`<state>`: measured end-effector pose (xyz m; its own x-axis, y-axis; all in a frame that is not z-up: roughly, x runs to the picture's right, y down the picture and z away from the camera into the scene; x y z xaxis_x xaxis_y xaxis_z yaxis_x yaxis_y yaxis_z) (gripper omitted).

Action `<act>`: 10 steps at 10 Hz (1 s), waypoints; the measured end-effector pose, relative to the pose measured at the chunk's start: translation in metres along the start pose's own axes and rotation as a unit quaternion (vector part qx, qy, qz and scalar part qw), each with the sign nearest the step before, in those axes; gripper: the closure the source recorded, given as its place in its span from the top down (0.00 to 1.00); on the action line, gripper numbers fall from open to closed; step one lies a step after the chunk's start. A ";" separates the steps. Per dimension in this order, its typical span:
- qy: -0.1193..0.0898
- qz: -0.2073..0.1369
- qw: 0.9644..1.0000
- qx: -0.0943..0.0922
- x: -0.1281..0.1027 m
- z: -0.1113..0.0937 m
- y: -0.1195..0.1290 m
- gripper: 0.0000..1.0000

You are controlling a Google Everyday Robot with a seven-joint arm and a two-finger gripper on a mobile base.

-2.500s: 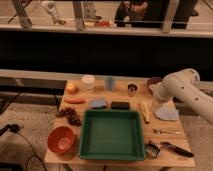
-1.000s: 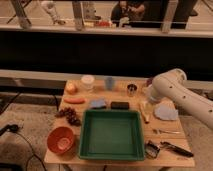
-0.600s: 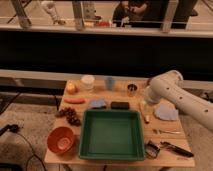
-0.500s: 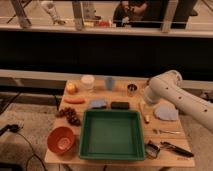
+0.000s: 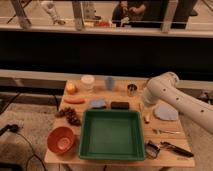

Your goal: Wipe table surface with sponge

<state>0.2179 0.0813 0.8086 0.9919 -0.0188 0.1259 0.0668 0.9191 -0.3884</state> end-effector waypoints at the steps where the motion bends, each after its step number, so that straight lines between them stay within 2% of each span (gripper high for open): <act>1: -0.002 0.000 1.000 -0.001 0.000 0.000 0.000 0.80; 3: 0.002 -0.007 1.000 0.007 -0.002 -0.001 -0.005 0.80; 4: 0.000 -0.015 1.000 0.012 -0.011 0.000 -0.011 0.80; 7: -0.009 -0.051 0.998 0.026 -0.050 0.005 -0.029 0.80; 10: -0.025 -0.092 0.995 0.038 -0.091 0.010 -0.043 0.80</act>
<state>0.1240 0.0480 0.8232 0.9569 -0.1720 0.2342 0.2367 0.9289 -0.2847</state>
